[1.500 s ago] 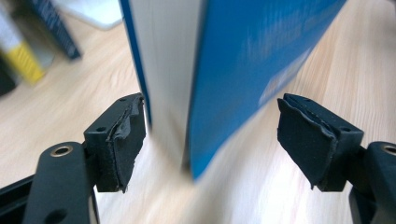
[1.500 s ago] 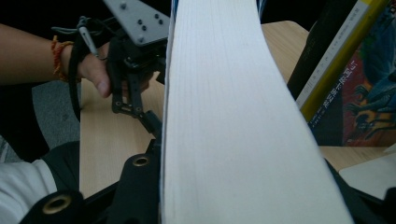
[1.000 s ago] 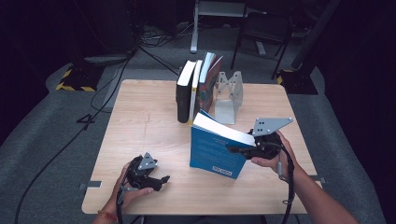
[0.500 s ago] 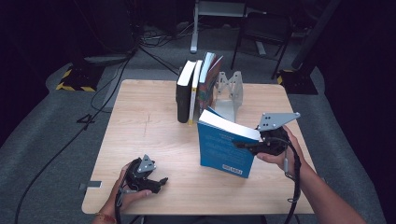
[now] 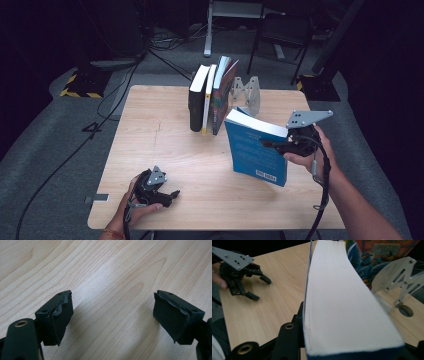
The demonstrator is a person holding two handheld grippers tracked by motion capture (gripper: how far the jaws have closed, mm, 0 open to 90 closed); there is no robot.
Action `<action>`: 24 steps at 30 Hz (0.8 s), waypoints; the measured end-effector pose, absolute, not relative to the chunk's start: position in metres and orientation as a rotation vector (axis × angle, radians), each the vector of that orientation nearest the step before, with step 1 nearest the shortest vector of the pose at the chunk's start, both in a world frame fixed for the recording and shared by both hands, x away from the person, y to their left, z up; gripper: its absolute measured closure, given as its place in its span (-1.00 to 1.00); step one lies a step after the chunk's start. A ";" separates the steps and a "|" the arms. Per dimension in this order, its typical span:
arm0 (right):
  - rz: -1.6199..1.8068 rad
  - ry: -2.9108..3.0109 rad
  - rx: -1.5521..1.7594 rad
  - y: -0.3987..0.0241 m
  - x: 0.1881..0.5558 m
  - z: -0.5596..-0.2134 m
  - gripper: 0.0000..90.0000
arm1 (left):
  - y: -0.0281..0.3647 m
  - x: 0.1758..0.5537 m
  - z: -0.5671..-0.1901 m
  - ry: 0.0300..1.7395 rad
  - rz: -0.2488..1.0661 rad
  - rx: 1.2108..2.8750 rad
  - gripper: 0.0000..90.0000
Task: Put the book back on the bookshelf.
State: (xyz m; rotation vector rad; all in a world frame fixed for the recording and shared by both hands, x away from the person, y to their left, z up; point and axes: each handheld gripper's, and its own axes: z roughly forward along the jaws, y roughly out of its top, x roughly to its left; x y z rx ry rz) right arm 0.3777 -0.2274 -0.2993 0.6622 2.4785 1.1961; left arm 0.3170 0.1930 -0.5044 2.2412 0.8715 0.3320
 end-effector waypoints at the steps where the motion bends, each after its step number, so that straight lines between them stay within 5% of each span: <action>1: 1.191 2.462 0.692 -0.230 0.383 -0.297 0.36 | 0.193 0.317 -0.504 0.872 0.333 2.241 -0.63; 24: 1.142 2.251 0.950 -0.220 0.456 -0.285 0.36 | 0.193 0.315 -0.504 0.881 0.334 2.238 -0.63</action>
